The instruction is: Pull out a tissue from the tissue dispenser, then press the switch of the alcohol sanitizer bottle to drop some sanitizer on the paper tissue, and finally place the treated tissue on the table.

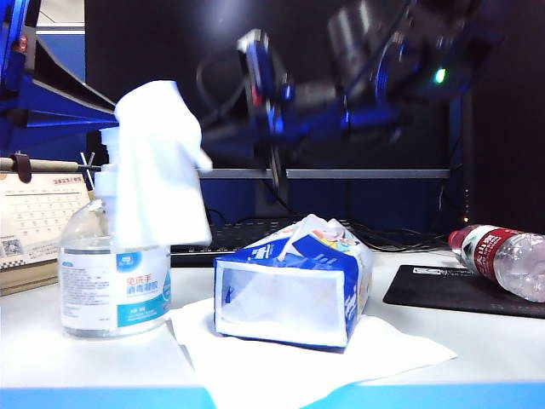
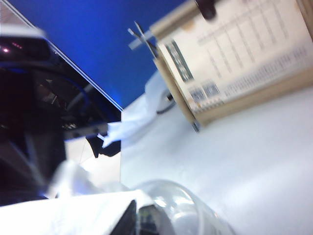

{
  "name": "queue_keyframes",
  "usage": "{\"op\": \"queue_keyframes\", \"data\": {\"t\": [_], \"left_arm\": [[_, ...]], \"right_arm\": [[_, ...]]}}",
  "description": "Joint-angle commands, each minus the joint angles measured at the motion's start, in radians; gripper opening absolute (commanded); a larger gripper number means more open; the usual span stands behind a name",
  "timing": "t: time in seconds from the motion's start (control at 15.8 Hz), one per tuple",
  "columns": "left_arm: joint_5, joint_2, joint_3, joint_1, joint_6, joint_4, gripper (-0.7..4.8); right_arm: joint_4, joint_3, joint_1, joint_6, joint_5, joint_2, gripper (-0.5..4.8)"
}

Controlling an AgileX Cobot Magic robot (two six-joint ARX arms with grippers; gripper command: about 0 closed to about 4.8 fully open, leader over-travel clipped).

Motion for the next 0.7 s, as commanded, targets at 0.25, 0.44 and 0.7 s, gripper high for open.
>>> {"op": "queue_keyframes", "data": {"t": [0.25,0.44,0.7], "left_arm": [[0.006,-0.002,0.004,0.0,0.005,0.011,-0.05],[0.006,-0.002,0.004,0.0,0.005,0.01,-0.05],[-0.002,-0.002,0.004,0.0,0.024,0.005,-0.05]], "right_arm": [[0.05,0.003,-0.002,0.0,-0.003,0.022,-0.05],[0.061,0.003,-0.002,0.0,0.003,0.023,-0.05],[0.068,0.003,-0.002,0.001,0.008,0.023,-0.05]]}}
